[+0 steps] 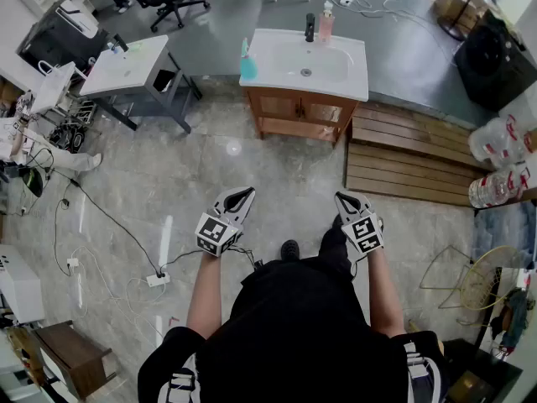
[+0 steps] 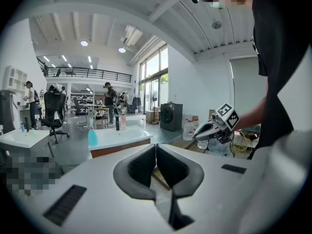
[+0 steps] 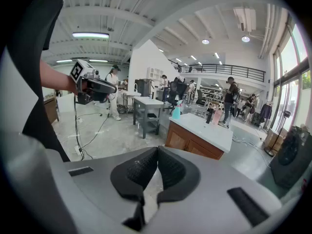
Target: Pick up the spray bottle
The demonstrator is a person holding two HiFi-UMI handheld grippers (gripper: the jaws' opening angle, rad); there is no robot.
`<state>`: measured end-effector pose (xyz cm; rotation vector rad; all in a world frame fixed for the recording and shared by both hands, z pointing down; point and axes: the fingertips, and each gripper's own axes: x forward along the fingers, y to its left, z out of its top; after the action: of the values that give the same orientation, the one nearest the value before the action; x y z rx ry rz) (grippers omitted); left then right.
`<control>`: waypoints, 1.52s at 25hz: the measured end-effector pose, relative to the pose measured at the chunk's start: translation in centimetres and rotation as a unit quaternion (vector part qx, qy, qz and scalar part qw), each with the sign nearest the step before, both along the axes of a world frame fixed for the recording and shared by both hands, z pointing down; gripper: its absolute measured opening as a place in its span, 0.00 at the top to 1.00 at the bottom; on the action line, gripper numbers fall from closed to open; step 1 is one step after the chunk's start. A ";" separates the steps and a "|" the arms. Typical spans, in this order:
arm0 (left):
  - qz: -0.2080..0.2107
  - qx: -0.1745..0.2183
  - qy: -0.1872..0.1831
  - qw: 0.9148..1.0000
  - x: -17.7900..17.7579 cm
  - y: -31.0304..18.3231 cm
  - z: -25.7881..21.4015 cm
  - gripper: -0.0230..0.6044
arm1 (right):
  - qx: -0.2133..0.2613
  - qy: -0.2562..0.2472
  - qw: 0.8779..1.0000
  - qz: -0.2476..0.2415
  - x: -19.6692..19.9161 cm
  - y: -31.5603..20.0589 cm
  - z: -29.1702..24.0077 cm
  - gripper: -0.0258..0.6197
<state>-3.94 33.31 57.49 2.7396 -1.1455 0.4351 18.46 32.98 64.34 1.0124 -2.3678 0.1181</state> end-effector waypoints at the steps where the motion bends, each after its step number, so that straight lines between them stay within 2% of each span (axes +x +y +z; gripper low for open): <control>1: -0.001 0.001 0.000 1.000 -0.2 0.1 -0.2 0.92 | 0.001 0.001 1.000 0.000 -0.1 0.2 -0.1 0.94; 17: -0.003 0.005 -0.003 1.000 -1.1 -0.1 -0.1 0.92 | 0.004 0.006 1.000 0.006 -0.6 0.2 -0.5 0.94; 28: -0.023 0.008 -0.009 1.000 -2.7 0.0 -0.9 0.92 | 0.018 -0.005 1.000 0.004 -1.6 -0.4 -1.1 0.93; 34: -0.020 0.004 -0.023 1.000 -2.3 0.0 -1.2 0.92 | 0.025 -0.020 0.999 0.016 -1.1 -1.5 -1.7 0.93; 38: -0.028 0.003 -0.020 0.999 -1.6 -0.7 -1.1 0.92 | 0.016 -0.019 1.000 0.014 -0.3 -2.0 -0.9 0.93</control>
<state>-5.51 32.64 56.43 2.7085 -1.2319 0.4814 18.20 30.94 63.47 1.0677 -2.3984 0.1104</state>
